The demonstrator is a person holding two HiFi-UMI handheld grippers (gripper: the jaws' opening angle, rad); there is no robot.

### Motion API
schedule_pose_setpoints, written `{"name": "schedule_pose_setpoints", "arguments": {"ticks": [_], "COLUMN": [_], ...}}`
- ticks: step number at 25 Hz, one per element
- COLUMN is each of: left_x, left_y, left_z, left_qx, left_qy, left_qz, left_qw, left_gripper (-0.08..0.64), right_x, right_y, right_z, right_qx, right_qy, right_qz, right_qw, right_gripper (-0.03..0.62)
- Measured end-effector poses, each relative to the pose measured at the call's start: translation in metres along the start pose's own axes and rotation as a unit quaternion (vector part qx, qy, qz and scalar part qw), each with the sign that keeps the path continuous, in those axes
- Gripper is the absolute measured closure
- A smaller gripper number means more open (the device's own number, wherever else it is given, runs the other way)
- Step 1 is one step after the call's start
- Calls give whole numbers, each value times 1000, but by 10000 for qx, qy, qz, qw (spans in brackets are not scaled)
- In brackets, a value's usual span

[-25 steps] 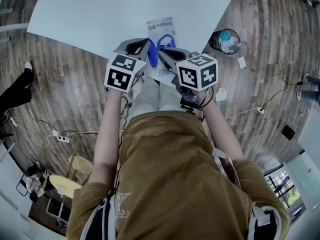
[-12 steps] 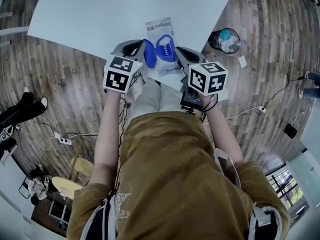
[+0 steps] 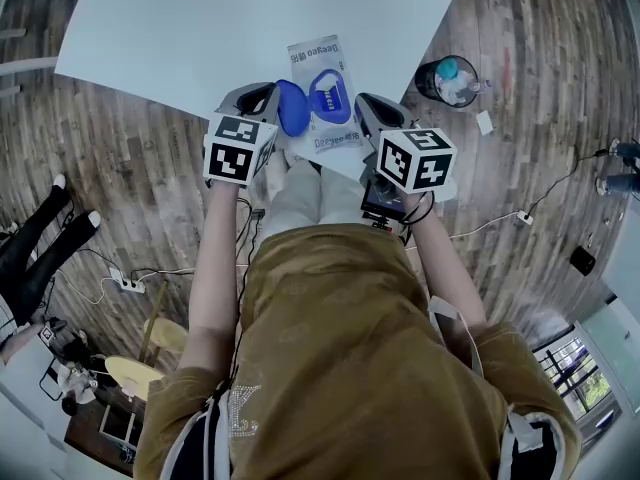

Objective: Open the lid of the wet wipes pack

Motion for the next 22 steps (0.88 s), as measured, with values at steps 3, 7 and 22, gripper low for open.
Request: {"name": "schedule_pose_setpoints", "arguments": {"ticks": [3, 7, 22], "left_x": [-4, -9, -30], "left_y": [3, 6, 10], "left_z": [-1, -4, -21], "left_qx": [43, 93, 478], "left_qy": [24, 86, 252], "left_qz": [58, 82, -46], "left_qw": [10000, 9999, 9985], "left_gripper": [558, 558, 558], "right_x": [2, 0, 2], "right_y": [-2, -5, -19], "right_z": [2, 6, 17], "right_qx": [-27, -88, -246], "right_qy": [-42, -41, -227], "right_qz": [-23, -79, -197], "right_qw": [10000, 9999, 9992], "right_gripper": [584, 584, 584]}}
Point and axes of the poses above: the fingertips, and each gripper's own axes: z backward along the fingers, y to its left, x out of its top, the point moved 5 cm from there along z, backward along the fingers, and after that the axes turned 1 degree about -y, right-handed, at the moved point
